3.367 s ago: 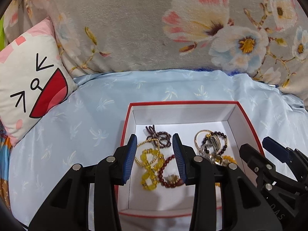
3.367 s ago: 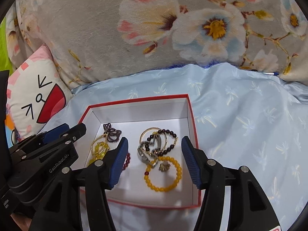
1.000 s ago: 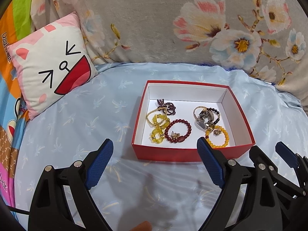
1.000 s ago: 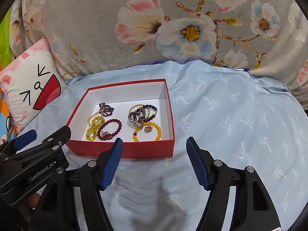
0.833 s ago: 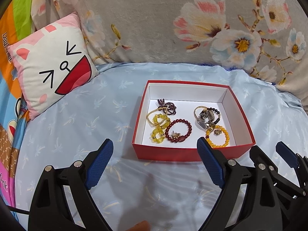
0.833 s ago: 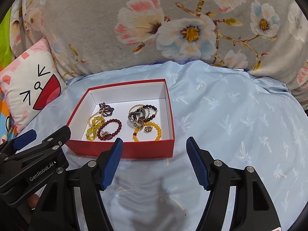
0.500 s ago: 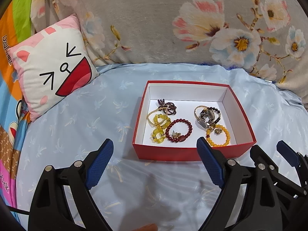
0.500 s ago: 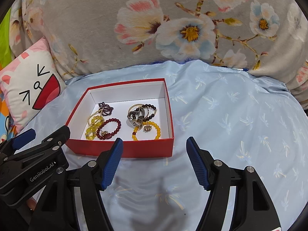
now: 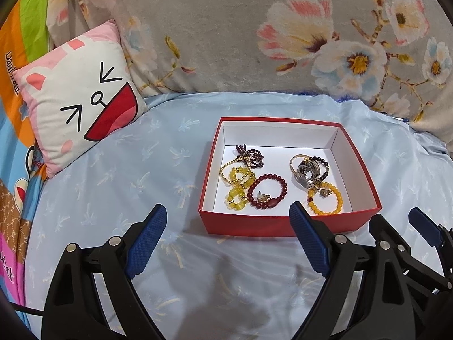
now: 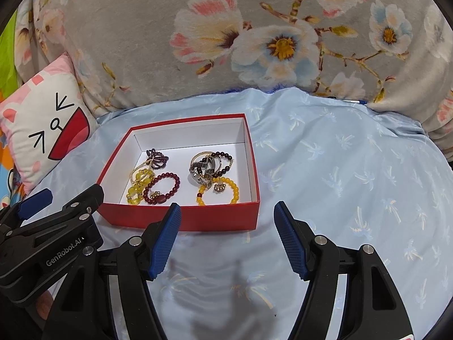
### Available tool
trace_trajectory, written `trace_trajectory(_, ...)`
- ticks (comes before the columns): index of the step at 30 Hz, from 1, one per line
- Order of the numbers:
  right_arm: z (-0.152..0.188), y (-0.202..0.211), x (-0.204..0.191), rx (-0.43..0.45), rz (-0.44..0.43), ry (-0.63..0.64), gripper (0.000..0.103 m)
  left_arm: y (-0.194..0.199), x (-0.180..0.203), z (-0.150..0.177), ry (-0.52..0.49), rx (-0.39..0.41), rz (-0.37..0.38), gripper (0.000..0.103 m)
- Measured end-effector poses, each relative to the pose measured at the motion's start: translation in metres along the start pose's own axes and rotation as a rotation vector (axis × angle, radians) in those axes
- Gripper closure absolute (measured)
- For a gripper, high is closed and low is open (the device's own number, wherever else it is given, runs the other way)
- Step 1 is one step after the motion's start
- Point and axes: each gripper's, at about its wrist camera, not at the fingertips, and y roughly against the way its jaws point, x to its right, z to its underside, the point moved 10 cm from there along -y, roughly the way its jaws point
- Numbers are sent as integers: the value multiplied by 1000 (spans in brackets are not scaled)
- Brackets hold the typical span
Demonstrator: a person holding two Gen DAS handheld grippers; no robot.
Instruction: Organize jewelry
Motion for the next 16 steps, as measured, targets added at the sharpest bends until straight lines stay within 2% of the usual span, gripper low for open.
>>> trace_trajectory(16,2,-2,-2,-3,-1,0,37,-9,-2,6,24,-33,17,19)
